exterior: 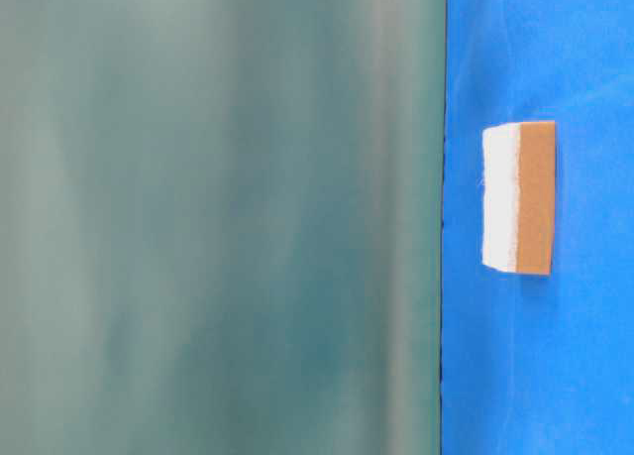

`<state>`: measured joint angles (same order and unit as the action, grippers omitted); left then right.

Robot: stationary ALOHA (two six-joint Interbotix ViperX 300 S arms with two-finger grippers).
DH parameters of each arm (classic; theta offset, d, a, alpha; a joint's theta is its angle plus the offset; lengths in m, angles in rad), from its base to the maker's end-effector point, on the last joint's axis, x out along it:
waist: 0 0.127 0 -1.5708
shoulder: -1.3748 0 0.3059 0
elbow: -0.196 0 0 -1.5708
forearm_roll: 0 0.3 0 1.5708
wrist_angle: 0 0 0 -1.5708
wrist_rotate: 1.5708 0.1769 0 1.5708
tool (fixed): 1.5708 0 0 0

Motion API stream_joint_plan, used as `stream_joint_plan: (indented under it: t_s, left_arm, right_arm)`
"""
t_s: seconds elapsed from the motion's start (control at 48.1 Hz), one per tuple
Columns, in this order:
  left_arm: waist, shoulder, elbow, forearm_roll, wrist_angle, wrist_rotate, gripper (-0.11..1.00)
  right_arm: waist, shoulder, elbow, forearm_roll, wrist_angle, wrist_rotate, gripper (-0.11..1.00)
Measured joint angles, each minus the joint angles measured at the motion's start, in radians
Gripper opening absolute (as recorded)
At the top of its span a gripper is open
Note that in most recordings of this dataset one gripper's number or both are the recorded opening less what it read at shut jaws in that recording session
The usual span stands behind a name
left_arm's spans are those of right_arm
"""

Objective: Hand over the sponge with the left arm and wipe it with the right arm.
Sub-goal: 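Move the left gripper to the grey-and-tan sponge and close on it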

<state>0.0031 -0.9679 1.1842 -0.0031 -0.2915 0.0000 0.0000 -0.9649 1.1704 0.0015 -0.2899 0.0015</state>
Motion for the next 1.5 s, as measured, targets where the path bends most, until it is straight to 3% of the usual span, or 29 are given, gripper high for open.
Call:
stream_joint_plan:
  t_s: [0.208,0.582,0.644,0.852,0.956,1.123,1.497]
  left_arm:
    - [0.015,0.034,-0.012,-0.023,-0.012,0.014,0.0]
    - [0.193,0.282,-0.077,-0.025,-0.075,0.034,0.01]
    - [0.206,0.333,-0.094,-0.025,-0.08,0.046,0.09]
    - [0.235,0.543,-0.192,-0.025,-0.087,0.106,0.71]
    - [0.244,0.653,-0.253,-0.025,-0.087,0.149,0.91]
    - [0.255,0.81,-0.345,-0.025,-0.077,0.192,0.94]
    - [0.276,1.058,-0.485,-0.025,-0.066,0.199,0.94]
  right_arm:
    - [0.0,0.011,-0.009,-0.003,0.017,-0.009,0.0]
    - [0.0,0.021,-0.014,-0.003,0.034,-0.005,0.0]
    - [0.0,0.023,-0.014,-0.003,0.035,-0.006,0.0]
    - [0.0,0.023,-0.014,-0.003,0.034,-0.006,0.0]
    - [-0.002,0.023,-0.012,-0.003,0.034,-0.005,0.0]
    - [-0.002,0.025,-0.014,-0.003,0.038,-0.005,0.0]
    - [-0.025,0.034,-0.014,-0.003,0.057,-0.005,0.0]
